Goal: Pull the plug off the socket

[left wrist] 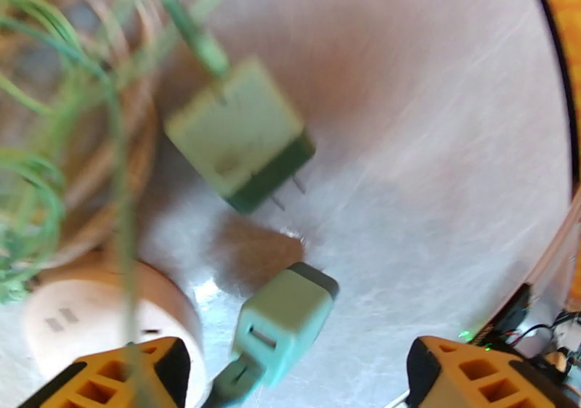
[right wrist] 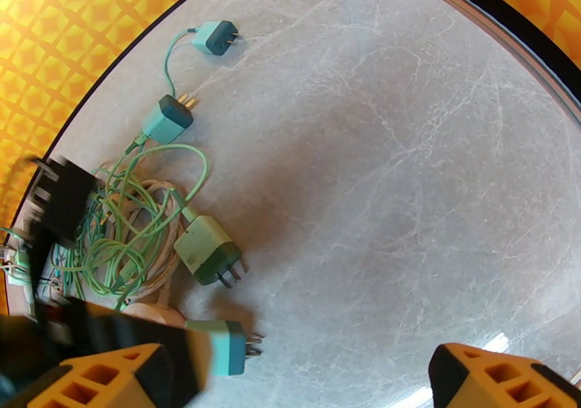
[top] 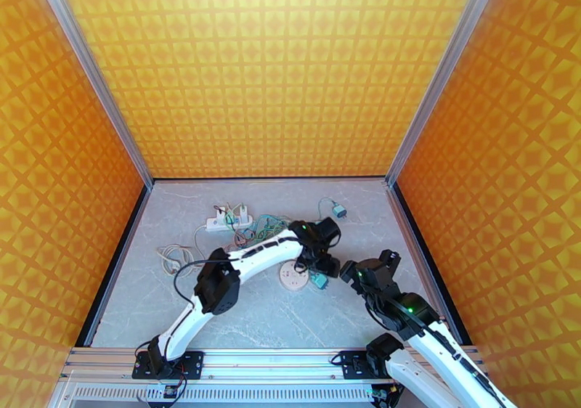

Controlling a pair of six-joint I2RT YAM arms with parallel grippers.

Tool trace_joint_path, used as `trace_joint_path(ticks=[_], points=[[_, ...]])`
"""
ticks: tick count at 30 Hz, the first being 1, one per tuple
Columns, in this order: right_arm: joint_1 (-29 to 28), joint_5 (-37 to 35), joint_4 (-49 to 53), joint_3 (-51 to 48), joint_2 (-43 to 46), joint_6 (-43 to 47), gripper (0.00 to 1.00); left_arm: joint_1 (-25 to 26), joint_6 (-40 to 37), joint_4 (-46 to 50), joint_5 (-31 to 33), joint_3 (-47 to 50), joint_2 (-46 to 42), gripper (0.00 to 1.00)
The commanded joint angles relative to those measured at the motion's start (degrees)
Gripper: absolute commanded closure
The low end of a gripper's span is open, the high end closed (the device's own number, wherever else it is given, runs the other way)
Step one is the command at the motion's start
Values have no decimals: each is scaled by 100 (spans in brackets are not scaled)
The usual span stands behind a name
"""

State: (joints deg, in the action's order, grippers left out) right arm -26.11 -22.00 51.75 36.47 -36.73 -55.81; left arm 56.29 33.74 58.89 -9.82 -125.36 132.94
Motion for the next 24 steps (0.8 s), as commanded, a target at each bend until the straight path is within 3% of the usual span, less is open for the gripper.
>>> trace_joint_path(ticks=[1,6,9,17,24], points=[[31,90,172,338,52,63,1,-240,-151,-215,436,112,-525,17],[35,187,152,676,-84,309,2,-610,-249,-420,898,361,-911,10],[35,506,-111,826,-419,505,1,-835,-306,-633,1072,612,-1119,0],[13,1394,-1106,1391,-1953,950,1,-1340,-390,-736,1581,979,-1498,1],[-212,1532,-1725,2065,-3155,1407,1,-1789,-334,-744,1836,1371,-1891,1]])
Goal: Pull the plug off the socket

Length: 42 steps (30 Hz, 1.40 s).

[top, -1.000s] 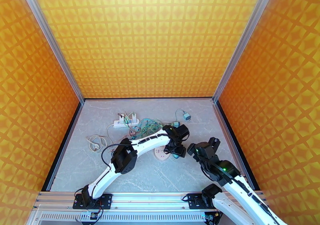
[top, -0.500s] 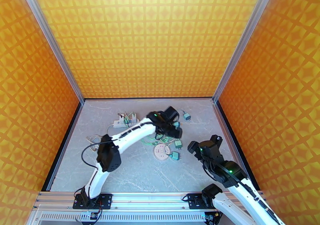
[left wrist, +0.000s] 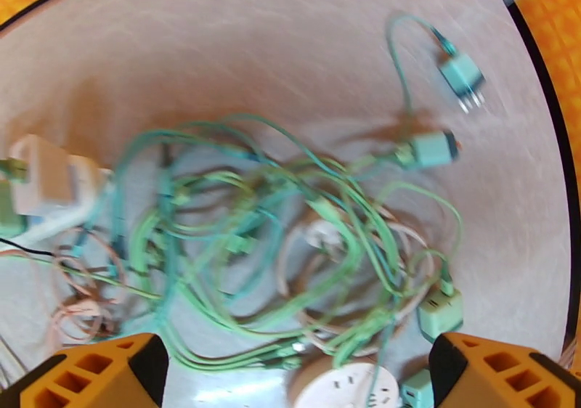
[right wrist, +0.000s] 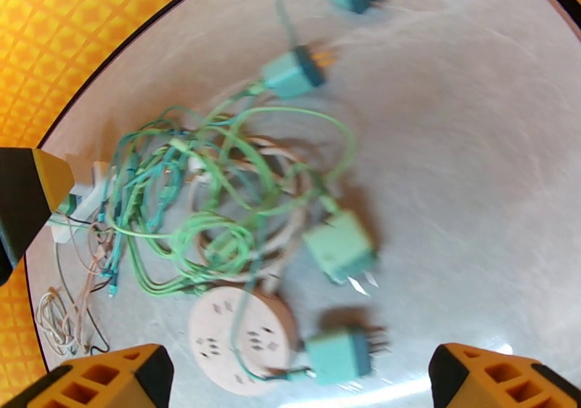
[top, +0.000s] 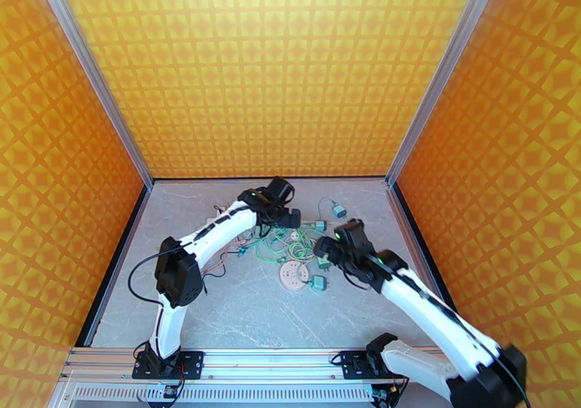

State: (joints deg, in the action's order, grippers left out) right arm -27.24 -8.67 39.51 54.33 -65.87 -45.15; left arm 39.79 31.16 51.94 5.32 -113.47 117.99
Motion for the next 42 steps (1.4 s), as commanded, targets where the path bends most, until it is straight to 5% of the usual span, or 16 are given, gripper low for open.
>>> trace_joint_path(ticks=[1,9,19,32,42], points=[[-112,209,-584,330,-378,384,2,-164,-70,-70,370,275,-503,1],[-233,223,-986,834,-1194,763,2,-1046,-145,-379,399,1446,-1298,1],[-415,300,-923,1334,-1689,1001,2,-1913,-911,-471,321,1587,-1324,4],[-756,348,-1053,1575,-2225,847,2,-3357,-938,-519,-670,541,-71,38],[-887,399,-856,1834,-2375,892,1,-3456,-863,-275,-1264,-422,1353,48]])
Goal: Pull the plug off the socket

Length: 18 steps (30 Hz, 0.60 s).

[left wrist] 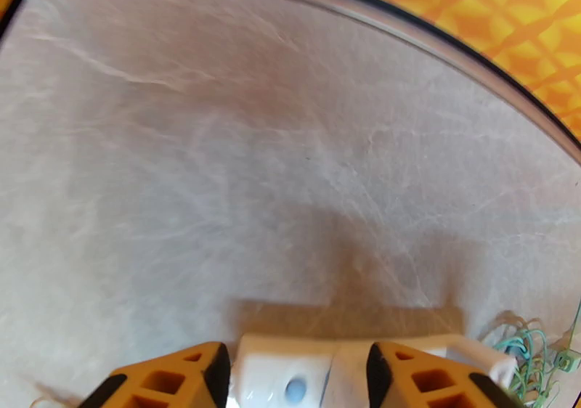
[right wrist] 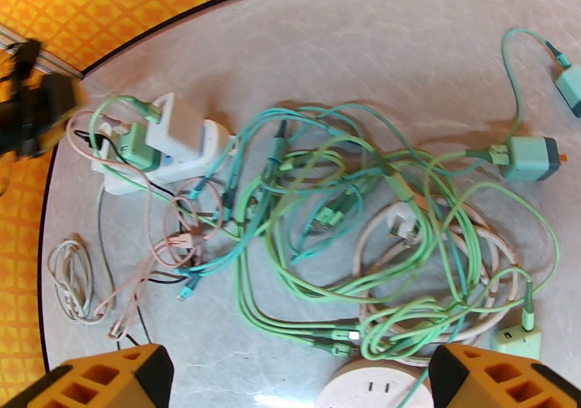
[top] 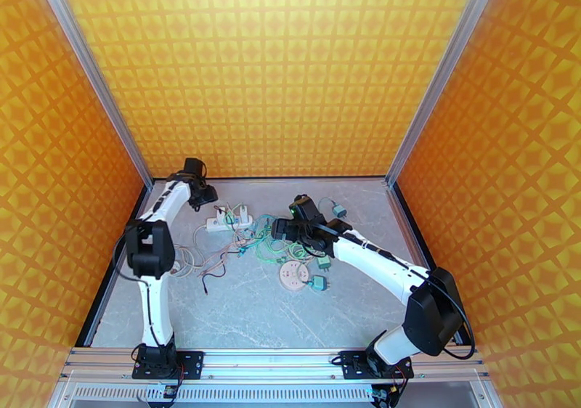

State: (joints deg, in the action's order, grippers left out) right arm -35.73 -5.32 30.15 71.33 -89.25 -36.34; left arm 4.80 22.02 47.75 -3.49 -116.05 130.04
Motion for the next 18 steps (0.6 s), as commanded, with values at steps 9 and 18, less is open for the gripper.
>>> trace_joint_path(ticks=[9,18], points=[[-40,58,-275,397,-478,462,1,112,160,-71,-601,400,-92,48],[249,1158,-1063,2024,-2442,203,48,81,394,-245,-396,1590,-1247,47]])
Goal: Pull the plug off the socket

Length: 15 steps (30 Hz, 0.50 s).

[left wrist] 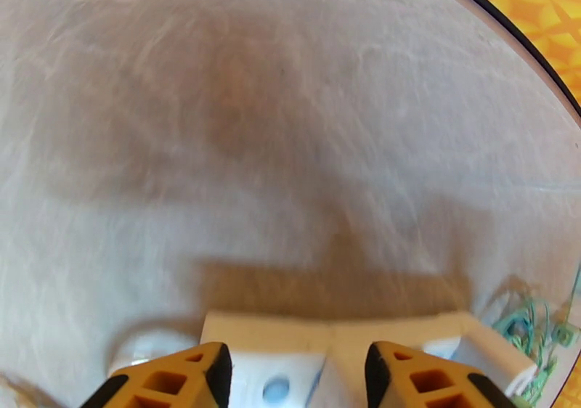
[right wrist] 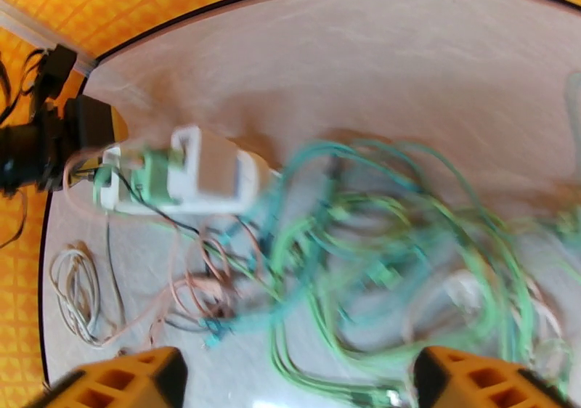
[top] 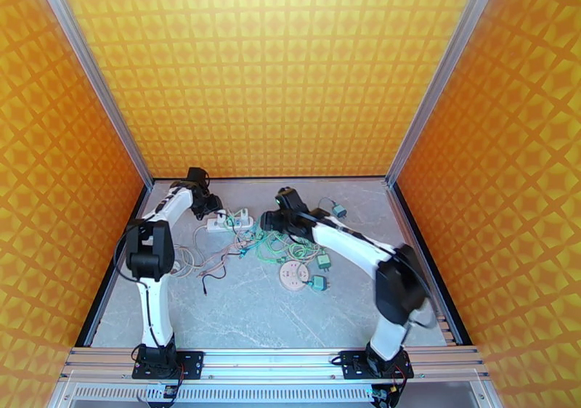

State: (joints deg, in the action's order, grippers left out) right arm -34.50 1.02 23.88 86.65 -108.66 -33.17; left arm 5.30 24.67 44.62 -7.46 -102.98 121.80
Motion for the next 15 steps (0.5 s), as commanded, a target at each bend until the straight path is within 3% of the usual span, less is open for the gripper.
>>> trace_joint_path(ticks=[1,3,15], points=[[160,619,-452,717,-729,-168,55,23,163,73,35,392,-521,46],[207,867,-505,1234,-1251,-258,64,24,226,48,61,677,-717,46],[277,1232,-211,3799,-3399,-387,76,38,683,7,66,2097,-1414,53]])
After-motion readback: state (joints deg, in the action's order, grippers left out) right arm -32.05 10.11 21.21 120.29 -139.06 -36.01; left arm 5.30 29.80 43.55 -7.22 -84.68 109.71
